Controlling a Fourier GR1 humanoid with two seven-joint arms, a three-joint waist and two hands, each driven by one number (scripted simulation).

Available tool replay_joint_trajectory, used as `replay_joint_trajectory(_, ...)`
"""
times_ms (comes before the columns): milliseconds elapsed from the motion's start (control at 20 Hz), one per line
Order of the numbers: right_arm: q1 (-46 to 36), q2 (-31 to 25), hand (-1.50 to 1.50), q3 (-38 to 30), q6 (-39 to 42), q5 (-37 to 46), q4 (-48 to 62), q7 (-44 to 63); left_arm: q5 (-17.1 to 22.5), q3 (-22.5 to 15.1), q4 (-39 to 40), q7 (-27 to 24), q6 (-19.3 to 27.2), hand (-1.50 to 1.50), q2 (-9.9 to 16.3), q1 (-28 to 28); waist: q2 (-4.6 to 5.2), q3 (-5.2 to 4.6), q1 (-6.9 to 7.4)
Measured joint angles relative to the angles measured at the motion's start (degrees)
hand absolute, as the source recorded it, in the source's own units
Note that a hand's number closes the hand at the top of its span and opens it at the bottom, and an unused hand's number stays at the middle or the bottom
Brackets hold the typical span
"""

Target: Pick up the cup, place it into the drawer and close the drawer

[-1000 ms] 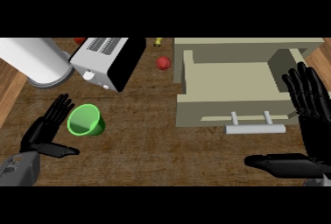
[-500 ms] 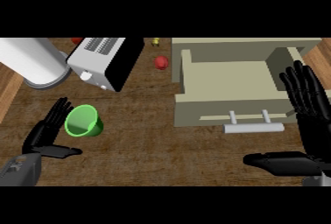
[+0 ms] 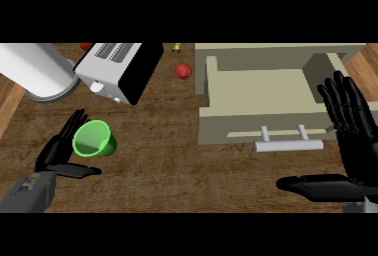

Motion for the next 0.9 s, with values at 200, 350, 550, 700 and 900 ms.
replay_joint_trajectory(200, -0.04, -0.26, -1.5, -0.06, 0.6, -0.24, 0.1, -0.18, -0.47, -0.42, 1.0, -1.08, 0.38, -1.5, -1.0, -0.11, 0.05, -0.02, -0.12)
replay_joint_trajectory(350, -0.79, -0.52, -1.5, -0.38, 0.8, -0.7, 0.12, 0.76, -0.55, -0.56, 1.46, -1.28, 0.14, -1.5, -1.18, -0.31, 0.05, -0.03, -0.06)
replay_joint_trajectory(550, -1.04, -0.53, -1.5, -0.71, 1.03, -0.88, 1.21, 0.26, 0.09, -0.24, 1.71, -0.8, -0.78, -1.5, -1.97, -1.49, 0.14, -0.05, -0.13)
replay_joint_trajectory(700, -1.78, -0.45, -1.5, -0.8, 0.96, -0.99, 1.45, 0.46, 0.53, -0.19, 1.68, -0.37, -1.71, -1.5, -2.91, -2.69, 0.16, -0.05, -0.22)
replay_joint_trajectory(900, -1.36, -0.42, -1.5, -0.7, 1.1, -0.89, 1.42, 0.45, 1.0, -0.43, 1.33, -0.09, -3.84, -1.5, -3.32, -2.38, 0.12, -0.06, -0.22)
